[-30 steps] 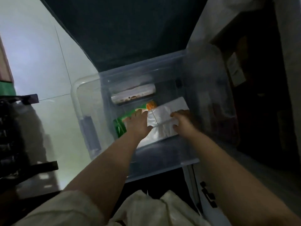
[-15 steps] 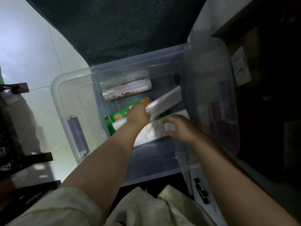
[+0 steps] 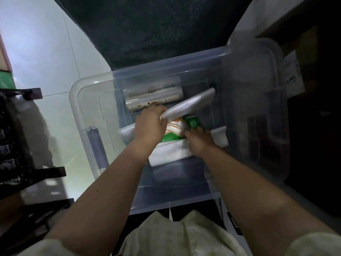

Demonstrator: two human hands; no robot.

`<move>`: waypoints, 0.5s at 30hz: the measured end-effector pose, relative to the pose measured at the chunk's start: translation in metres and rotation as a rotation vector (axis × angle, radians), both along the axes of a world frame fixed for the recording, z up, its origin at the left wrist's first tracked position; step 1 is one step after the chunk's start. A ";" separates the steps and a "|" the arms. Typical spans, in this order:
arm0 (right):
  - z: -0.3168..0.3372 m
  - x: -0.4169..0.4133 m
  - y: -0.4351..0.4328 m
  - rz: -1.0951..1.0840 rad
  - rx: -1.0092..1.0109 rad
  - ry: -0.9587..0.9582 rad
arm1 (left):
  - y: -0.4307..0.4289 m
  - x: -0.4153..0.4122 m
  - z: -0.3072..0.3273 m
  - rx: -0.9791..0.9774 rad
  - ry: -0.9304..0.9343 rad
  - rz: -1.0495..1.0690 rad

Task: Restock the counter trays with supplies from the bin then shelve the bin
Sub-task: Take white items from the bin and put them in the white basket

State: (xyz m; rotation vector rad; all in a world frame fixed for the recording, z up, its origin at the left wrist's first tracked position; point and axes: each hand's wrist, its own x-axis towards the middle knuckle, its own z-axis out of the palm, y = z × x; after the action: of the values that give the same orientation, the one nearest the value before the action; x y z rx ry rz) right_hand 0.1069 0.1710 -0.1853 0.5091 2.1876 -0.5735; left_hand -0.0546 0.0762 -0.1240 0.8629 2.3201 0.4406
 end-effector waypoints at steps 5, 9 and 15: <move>0.027 0.000 0.001 0.008 -0.041 0.047 | 0.000 -0.001 0.026 0.013 -0.006 0.008; 0.077 0.000 0.004 0.102 0.023 0.230 | 0.002 -0.006 0.069 0.083 0.057 -0.001; 0.205 0.011 0.005 0.069 0.251 0.528 | -0.004 -0.013 0.172 0.252 0.189 -0.099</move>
State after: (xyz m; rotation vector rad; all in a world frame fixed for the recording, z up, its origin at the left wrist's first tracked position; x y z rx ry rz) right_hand 0.1183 0.1757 0.0198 0.4432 2.7919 -0.4302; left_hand -0.0671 0.0719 0.0477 1.1798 2.4118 0.6429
